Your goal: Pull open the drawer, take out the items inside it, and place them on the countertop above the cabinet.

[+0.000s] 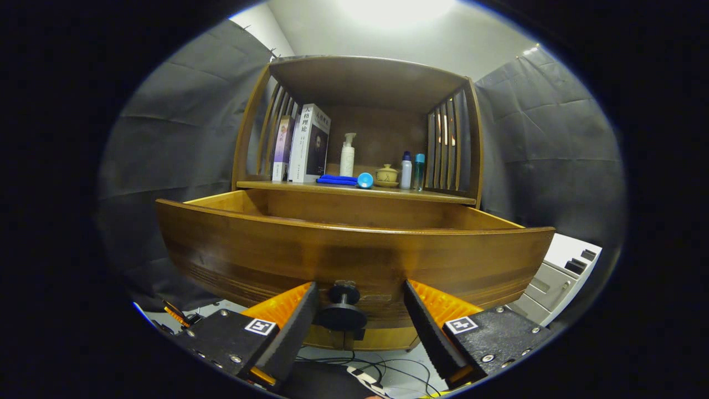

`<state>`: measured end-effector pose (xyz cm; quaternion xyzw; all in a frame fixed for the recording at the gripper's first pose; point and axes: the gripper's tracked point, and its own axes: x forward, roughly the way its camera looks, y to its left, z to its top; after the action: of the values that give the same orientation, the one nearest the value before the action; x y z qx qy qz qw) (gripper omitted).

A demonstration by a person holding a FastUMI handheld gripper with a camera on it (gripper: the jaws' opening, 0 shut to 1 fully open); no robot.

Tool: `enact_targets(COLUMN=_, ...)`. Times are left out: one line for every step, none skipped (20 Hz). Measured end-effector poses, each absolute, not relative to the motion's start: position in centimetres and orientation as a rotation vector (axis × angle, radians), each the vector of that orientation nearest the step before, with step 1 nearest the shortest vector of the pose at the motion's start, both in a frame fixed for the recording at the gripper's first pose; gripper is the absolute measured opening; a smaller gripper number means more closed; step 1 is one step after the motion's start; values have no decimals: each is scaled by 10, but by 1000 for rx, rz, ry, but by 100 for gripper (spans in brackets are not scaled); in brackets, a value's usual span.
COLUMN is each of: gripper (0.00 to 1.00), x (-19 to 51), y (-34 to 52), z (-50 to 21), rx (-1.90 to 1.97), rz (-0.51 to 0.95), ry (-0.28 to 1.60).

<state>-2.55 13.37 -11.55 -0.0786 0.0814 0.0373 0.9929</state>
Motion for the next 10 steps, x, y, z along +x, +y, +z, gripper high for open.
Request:
enact_targets(gripper=96, x=-22, y=134, z=-117, rx=-156, rz=79, ry=163)
enact_targets(gripper=95, x=-21, y=135, z=-117, rx=-152, rz=84, ry=167)
enact_targets(gripper=95, x=-20, y=136, z=-118, rx=-144, rz=90, ry=171)
enact_targets(gripper=95, x=-17, y=137, z=-119, rx=-133, rz=97, ry=177)
enact_targets(gripper=95, x=-15, y=138, z=-120, rx=-126, rz=103, ry=184)
enact_targets(gripper=95, x=-13, y=138, z=-121, rx=-121, rz=105, ry=189)
enact_targets(gripper=95, x=-12, y=139, z=-120, rx=-122, rz=106, ry=183)
enact_targets(gripper=95, x=-11, y=139, z=-120, rx=-126, rz=105, ry=182)
enact_targets(gripper=95, x=-11, y=139, z=-121, rx=-127, rz=105, ry=181)
enact_targets(gripper=95, x=-10, y=140, z=-121, rx=-125, rz=104, ry=180)
